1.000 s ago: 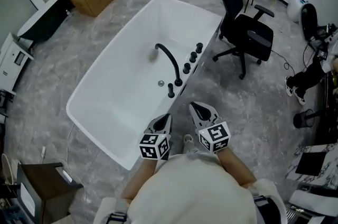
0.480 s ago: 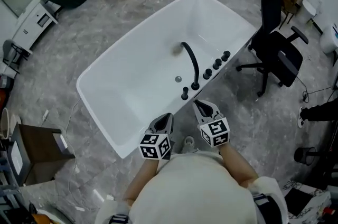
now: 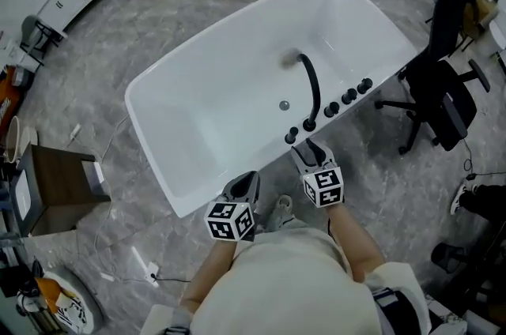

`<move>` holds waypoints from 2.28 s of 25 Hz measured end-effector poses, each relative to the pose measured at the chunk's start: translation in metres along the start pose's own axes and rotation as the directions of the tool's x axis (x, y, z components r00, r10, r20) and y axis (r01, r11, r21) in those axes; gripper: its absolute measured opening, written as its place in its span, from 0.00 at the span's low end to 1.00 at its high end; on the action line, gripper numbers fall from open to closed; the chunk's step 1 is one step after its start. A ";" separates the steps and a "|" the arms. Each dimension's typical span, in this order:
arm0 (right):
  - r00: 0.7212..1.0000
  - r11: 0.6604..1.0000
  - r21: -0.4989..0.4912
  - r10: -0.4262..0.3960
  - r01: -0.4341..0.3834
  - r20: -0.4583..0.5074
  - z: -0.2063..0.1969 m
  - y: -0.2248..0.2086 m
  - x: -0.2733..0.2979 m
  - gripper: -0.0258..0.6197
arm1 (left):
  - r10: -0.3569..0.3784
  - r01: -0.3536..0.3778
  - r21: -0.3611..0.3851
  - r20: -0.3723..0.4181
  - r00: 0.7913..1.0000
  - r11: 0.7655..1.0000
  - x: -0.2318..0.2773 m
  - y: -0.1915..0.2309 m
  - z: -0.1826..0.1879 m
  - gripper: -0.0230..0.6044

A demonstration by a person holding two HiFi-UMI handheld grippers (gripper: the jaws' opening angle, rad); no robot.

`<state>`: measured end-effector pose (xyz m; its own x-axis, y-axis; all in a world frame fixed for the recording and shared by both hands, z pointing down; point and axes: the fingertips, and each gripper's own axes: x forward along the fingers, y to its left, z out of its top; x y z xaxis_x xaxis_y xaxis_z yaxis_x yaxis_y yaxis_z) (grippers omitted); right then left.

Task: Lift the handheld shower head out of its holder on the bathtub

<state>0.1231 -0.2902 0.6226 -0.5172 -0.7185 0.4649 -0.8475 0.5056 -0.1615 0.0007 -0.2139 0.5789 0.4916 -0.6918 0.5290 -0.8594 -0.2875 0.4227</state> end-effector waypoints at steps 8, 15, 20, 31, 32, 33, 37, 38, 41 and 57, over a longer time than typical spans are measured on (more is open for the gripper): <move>0.995 1.000 -0.003 -0.018 0.018 -0.094 -0.050 -0.025 0.051 0.40 | 0.030 -0.032 -0.040 -0.033 0.999 0.999 0.008 0.013 -0.012 0.07; 0.984 1.000 -0.013 -0.016 0.014 -0.176 -0.084 -0.036 0.094 0.40 | 0.049 -0.055 -0.074 -0.071 0.996 0.996 0.022 0.028 -0.024 0.07; 0.971 0.999 -0.031 -0.016 0.009 -0.237 -0.104 -0.038 0.120 0.39 | 0.070 -0.079 -0.097 -0.093 0.993 0.992 0.026 0.038 -0.033 0.07; 0.951 0.997 -0.075 -0.045 0.023 -0.305 -0.116 -0.044 0.132 0.27 | 0.103 -0.115 -0.119 -0.097 0.990 0.986 0.020 0.045 -0.037 0.07; 0.950 0.997 -0.071 -0.047 0.026 -0.310 -0.116 -0.044 0.132 0.26 | 0.102 -0.113 -0.118 -0.097 0.990 0.987 0.020 0.045 -0.037 0.07; 0.948 0.997 -0.067 -0.050 0.030 -0.314 -0.117 -0.043 0.131 0.26 | 0.100 -0.111 -0.118 -0.095 0.990 0.987 0.019 0.045 -0.037 0.07; 0.950 0.997 -0.067 -0.054 0.035 -0.307 -0.113 -0.040 0.126 0.26 | 0.092 -0.102 -0.119 -0.087 0.992 0.988 0.021 0.040 -0.037 0.07; 0.952 0.997 -0.071 -0.053 0.033 -0.302 -0.110 -0.039 0.124 0.26 | 0.089 -0.099 -0.118 -0.084 0.992 0.988 0.021 0.038 -0.036 0.07; 0.960 0.997 -0.074 -0.053 0.034 -0.275 -0.096 -0.036 0.116 0.26 | 0.083 -0.090 -0.111 -0.073 0.994 0.990 0.019 0.033 -0.033 0.07; 0.990 0.993 -0.109 -0.057 0.044 -0.126 -0.031 -0.026 0.059 0.26 | 0.025 -0.027 -0.075 -0.027 0.999 0.997 0.010 0.001 -0.028 0.07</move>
<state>0.1178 -0.3311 0.6812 -0.4487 -0.6805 0.5793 -0.8512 0.5229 -0.0452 0.0086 -0.2022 0.6049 0.4735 -0.6809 0.5588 -0.8594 -0.2181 0.4624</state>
